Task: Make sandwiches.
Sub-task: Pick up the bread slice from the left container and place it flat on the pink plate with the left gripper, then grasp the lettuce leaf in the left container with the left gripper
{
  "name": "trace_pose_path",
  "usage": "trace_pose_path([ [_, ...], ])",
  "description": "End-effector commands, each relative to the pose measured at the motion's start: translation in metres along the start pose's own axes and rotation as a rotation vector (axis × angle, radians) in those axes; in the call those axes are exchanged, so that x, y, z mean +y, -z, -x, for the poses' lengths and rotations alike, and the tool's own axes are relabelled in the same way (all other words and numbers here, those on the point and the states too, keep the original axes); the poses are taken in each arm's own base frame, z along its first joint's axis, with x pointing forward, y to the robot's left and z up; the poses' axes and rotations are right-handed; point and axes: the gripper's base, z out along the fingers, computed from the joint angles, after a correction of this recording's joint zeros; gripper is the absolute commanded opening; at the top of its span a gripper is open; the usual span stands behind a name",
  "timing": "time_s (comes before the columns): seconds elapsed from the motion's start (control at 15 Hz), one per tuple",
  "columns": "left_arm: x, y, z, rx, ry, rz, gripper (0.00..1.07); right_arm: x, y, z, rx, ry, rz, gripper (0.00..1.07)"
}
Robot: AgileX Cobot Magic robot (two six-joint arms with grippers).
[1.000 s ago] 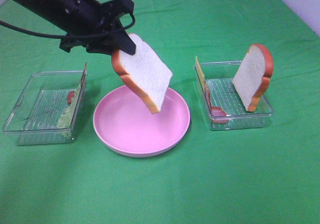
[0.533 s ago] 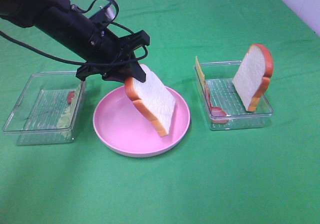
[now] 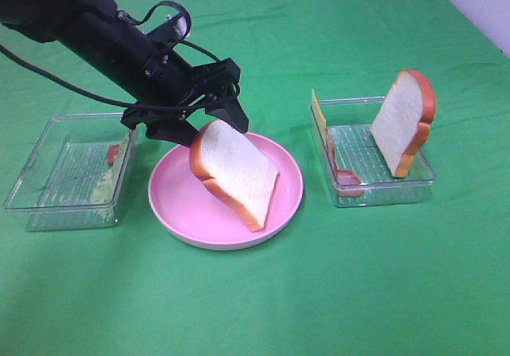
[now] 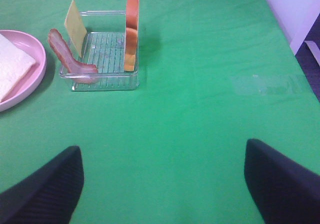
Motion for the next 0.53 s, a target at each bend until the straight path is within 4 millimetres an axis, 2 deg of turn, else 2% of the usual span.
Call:
trace_pose_path([
  [0.07,-0.008,0.009,0.006,0.029,-0.084,0.033,0.73,0.001,0.001,-0.001,-0.02,-0.002,-0.007,0.83],
  [0.2,-0.012,0.018,0.014,0.033,-0.113,0.078,0.73,0.001,0.001,-0.001,-0.02,-0.002,-0.007,0.83],
  [0.27,-0.016,0.032,0.023,0.046,-0.121,0.156,0.73,0.001,0.001,-0.001,-0.02,-0.002,-0.007,0.83],
  [0.53,-0.026,0.061,0.031,0.112,-0.094,0.271,0.73,0.001,0.001,-0.001,-0.02,-0.002,-0.007,0.83],
])
